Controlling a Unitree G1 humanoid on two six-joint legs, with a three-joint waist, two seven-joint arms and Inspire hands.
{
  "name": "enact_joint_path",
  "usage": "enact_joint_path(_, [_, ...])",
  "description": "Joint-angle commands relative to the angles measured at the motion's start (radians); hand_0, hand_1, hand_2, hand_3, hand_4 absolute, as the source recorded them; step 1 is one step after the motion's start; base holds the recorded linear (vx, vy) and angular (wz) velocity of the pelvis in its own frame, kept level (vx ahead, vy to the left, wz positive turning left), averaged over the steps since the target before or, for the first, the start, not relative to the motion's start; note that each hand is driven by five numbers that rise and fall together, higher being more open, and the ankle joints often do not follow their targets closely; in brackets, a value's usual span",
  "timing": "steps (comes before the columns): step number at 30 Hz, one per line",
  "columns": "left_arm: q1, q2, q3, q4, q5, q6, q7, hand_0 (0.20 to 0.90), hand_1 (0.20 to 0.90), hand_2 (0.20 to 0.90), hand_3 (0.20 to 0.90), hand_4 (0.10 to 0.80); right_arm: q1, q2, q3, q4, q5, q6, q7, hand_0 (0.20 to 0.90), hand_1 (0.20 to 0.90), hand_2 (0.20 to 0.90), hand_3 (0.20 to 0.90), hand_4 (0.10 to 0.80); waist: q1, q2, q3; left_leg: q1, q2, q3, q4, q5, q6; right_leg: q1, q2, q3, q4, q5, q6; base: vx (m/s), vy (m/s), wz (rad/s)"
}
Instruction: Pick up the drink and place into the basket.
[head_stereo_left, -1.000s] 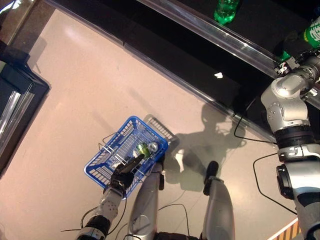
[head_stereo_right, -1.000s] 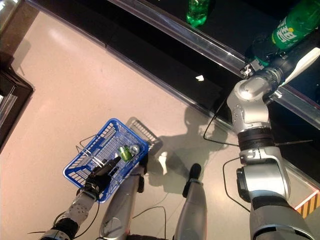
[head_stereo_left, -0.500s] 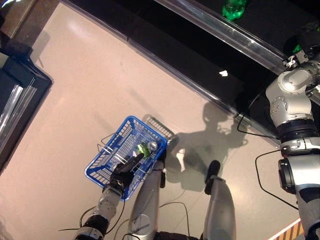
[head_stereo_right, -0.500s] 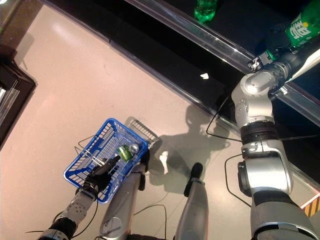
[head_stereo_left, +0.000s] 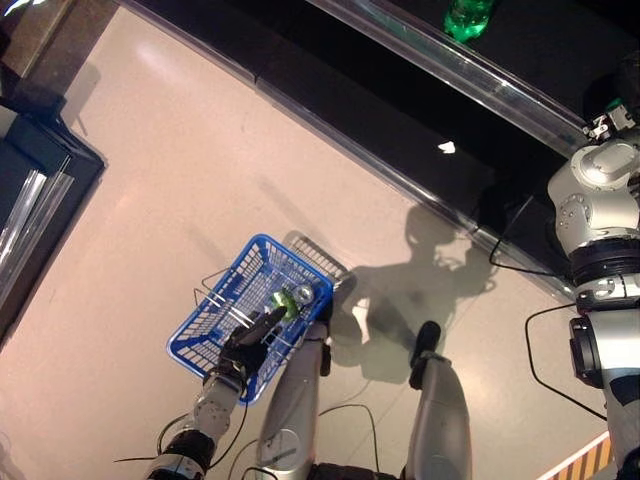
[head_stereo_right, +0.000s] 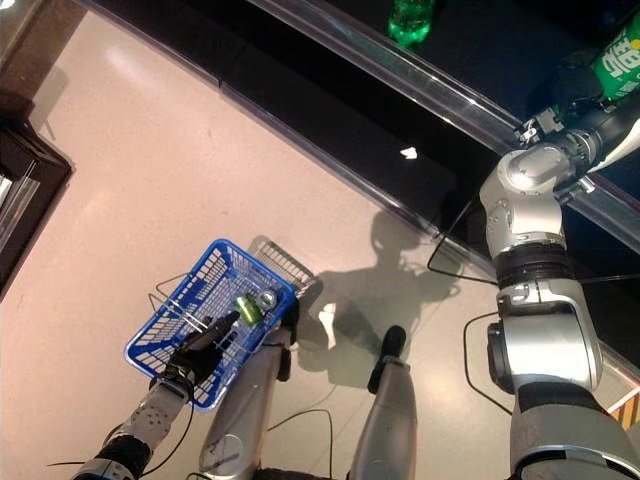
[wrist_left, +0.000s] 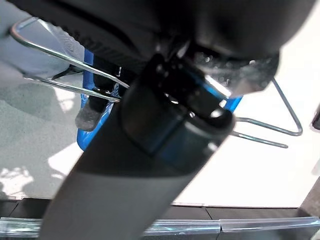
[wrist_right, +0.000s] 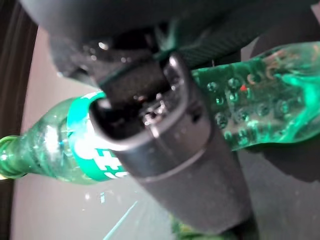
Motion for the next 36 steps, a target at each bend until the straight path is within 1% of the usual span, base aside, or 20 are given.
enact_joint_path(1, [0.12,0.031,-0.024,-0.122,-0.026,-0.062,-0.09,0.3,0.3,0.3,0.2,0.1,-0.06,-0.158,-0.016,-0.289,-0.168,-0.094,0.032,0.3,0.3,0.3,0.2,0.1,-0.021,0.001,-0.021,0.044,-0.019,-0.078,0.112,-0.119,0.029,0.071,0.034,-0.058,-0.023,0.022,-0.087,0.0,0.0,0.0])
enact_joint_path(3, [0.13,0.023,0.001,-0.136,-0.021,-0.071,-0.106,0.3,0.3,0.3,0.2,0.1,-0.011,-0.149,-0.046,-0.424,-0.194,-0.058,0.081,0.3,0.3,0.3,0.2,0.1,-0.032,-0.005,-0.021,0.079,-0.013,-0.071,0.105,-0.12,0.024,0.105,0.038,-0.056,-0.03,0.016,-0.09,-0.022,0.023,0.04])
enact_joint_path(4, [0.131,0.024,0.003,-0.137,-0.02,-0.073,-0.109,0.3,0.3,0.3,0.2,0.1,-0.004,-0.148,-0.053,-0.438,-0.197,-0.055,0.087,0.3,0.3,0.3,0.2,0.1,-0.032,-0.005,-0.021,0.08,-0.012,-0.071,0.097,-0.11,0.024,0.108,0.039,-0.057,-0.039,0.025,-0.091,0.0,0.0,0.0])
enact_joint_path(5, [0.137,0.018,0.013,-0.144,-0.019,-0.082,-0.122,0.3,0.3,0.3,0.2,0.1,0.039,-0.139,-0.069,-0.505,-0.206,-0.051,0.121,0.3,0.3,0.3,0.2,0.1,-0.039,-0.011,-0.021,0.105,-0.008,-0.066,0.098,-0.119,0.02,0.134,0.04,-0.057,-0.036,0.012,-0.092,0.0,0.0,0.0])
enact_joint_path(8, [0.154,0.006,0.028,-0.16,0.001,-0.097,-0.135,0.3,0.3,0.3,0.2,0.1,0.139,-0.111,-0.106,-0.615,-0.2,-0.05,0.189,0.3,0.3,0.3,0.2,0.1,-0.049,-0.024,-0.035,0.144,-0.001,-0.059,0.085,-0.116,0.015,0.178,0.046,-0.059,-0.049,0.005,-0.098,0.0,0.0,0.0])
enact_joint_path(10, [0.16,0.001,0.033,-0.165,0.003,-0.102,-0.141,0.3,0.3,0.3,0.2,0.1,0.175,-0.101,-0.118,-0.654,-0.195,-0.043,0.219,0.3,0.3,0.3,0.2,0.1,-0.051,-0.028,-0.048,0.154,0.003,-0.058,0.076,-0.107,0.013,0.192,0.048,-0.062,-0.061,0.01,-0.101,0.0,0.0,0.0])
enact_joint_path(15, [0.199,-0.012,0.043,-0.198,0.046,-0.112,-0.166,0.3,0.3,0.3,0.2,0.1,0.31,-0.032,-0.133,-0.775,-0.206,-0.045,0.331,0.3,0.3,0.3,0.2,0.1,-0.053,-0.046,-0.101,0.213,0.017,-0.054,0.048,-0.1,0.004,0.266,0.052,-0.078,-0.092,0.002,-0.107,0.061,0.011,0.0])
enact_joint_path(19, [0.215,-0.015,0.041,-0.211,0.065,-0.115,-0.18,0.3,0.3,0.3,0.2,0.1,0.356,0.0,-0.118,-0.811,-0.189,-0.047,0.396,0.3,0.3,0.3,0.2,0.1,-0.05,-0.051,-0.123,0.241,0.023,-0.054,0.033,-0.093,-0.002,0.304,0.052,-0.087,-0.111,-0.001,-0.107,0.054,0.016,0.09])
enact_joint_path(23, [0.245,-0.024,0.035,-0.239,0.071,-0.117,-0.209,0.3,0.3,0.3,0.2,0.1,0.442,0.051,-0.08,-0.883,-0.144,-0.036,0.51,0.3,0.3,0.3,0.2,0.1,-0.038,-0.053,-0.162,0.284,0.02,-0.067,0.002,-0.09,-0.006,0.365,0.05,-0.107,-0.142,-0.004,-0.106,0.084,0.019,0.14])
enact_joint_path(28, [0.268,-0.02,0.025,-0.304,0.067,-0.1,-0.231,0.3,0.3,0.3,0.2,0.1,0.517,0.108,-0.004,-0.973,-0.131,0.002,0.584,0.3,0.3,0.3,0.2,0.1,-0.021,-0.052,-0.192,0.32,0.017,-0.08,-0.025,-0.091,-0.01,0.411,0.05,-0.122,-0.176,-0.002,-0.102,0.051,0.011,0.17])
enact_joint_path(31, [0.299,-0.018,0.005,-0.397,0.064,-0.09,-0.24,0.3,0.3,0.3,0.2,0.1,0.561,0.179,0.115,-1.019,-0.132,0.026,0.653,0.3,0.3,0.3,0.2,0.1,0.002,-0.049,-0.214,0.353,0.021,-0.089,-0.046,-0.085,-0.012,0.457,0.057,-0.134,-0.202,-0.004,-0.1,0.056,0.008,0.2])
enact_joint_path(35, [0.322,-0.008,-0.014,-0.465,0.074,-0.074,-0.246,0.3,0.3,0.3,0.2,0.1,0.565,0.201,0.175,-1.015,-0.114,0.036,0.661,0.3,0.3,0.3,0.2,0.1,0.024,-0.05,-0.22,0.363,0.023,-0.099,-0.046,-0.089,-0.013,0.479,0.055,-0.147,-0.205,-0.007,-0.099,0.022,-0.017,0.23])
enact_joint_path(36, [0.333,0.006,-0.029,-0.5,0.081,-0.063,-0.258,0.3,0.3,0.3,0.2,0.1,0.557,0.209,0.204,-1.012,-0.104,0.041,0.657,0.3,0.3,0.3,0.2,0.1,0.039,-0.049,-0.223,0.366,0.023,-0.105,-0.045,-0.09,-0.014,0.489,0.054,-0.156,-0.207,-0.009,-0.099,0.023,-0.024,0.13])
